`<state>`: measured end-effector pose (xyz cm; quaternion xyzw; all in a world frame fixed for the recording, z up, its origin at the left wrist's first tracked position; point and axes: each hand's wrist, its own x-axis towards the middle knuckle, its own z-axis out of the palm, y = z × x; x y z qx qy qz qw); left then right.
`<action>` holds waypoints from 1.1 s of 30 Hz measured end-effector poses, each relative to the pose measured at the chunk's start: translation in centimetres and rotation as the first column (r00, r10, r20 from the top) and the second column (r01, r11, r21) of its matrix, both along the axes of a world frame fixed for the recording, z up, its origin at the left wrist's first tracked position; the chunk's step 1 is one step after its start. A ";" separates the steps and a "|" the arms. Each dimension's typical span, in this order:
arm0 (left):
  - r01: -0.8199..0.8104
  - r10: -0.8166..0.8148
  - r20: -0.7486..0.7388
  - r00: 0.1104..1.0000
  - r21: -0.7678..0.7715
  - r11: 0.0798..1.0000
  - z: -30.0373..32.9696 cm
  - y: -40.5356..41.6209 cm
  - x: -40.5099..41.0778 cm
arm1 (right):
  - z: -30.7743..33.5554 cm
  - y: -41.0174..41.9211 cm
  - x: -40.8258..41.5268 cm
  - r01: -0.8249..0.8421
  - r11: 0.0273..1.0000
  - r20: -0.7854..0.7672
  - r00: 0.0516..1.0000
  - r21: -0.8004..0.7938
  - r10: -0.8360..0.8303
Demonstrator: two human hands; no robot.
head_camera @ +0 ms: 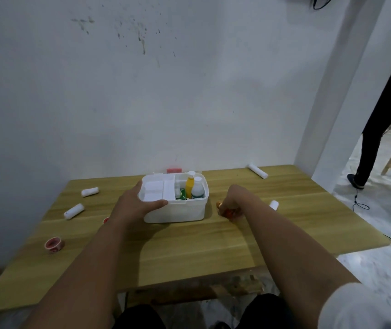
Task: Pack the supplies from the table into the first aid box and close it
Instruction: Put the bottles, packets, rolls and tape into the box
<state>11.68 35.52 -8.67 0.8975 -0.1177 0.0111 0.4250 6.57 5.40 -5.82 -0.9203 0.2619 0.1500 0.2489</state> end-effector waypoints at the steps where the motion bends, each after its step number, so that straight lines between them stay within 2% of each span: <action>1: -0.007 0.007 -0.011 1.000 0.004 1.000 0.0 0.0 0.0 | 0.4 -0.2 0.1 0.006 1.000 0.017 1.000 -0.011 -0.006; 7: 0.008 -0.008 -0.029 1.000 0.020 1.000 0.2 0.4 -0.1 | 6.2 -1.0 1.4 0.026 0.999 0.322 0.947 -0.028 -0.016; 13: 0.007 -0.007 -0.022 1.000 -0.015 1.000 0.1 -0.1 -0.2 | 11.4 2.5 1.9 -0.170 0.981 0.443 0.875 -0.096 0.195; 18: 0.001 -0.001 -0.038 0.999 0.007 1.000 0.1 0.2 -0.1 | 11.1 7.0 2.8 -0.337 0.903 0.348 0.840 -0.267 0.416; 24: 0.014 -0.014 -0.024 1.000 0.005 1.000 0.1 0.1 -0.3 | 8.5 9.5 4.3 -0.460 0.703 0.157 0.767 -0.542 0.622; 29: 0.008 -0.008 0.000 1.000 0.016 1.000 0.0 0.3 -0.1 | 6.9 10.6 4.7 -0.524 0.609 0.059 0.728 -0.596 0.683; 33: -0.011 0.011 0.002 1.000 0.018 1.000 0.0 0.1 -0.2 | 5.5 10.6 5.0 -0.540 0.594 0.015 0.733 -0.597 0.681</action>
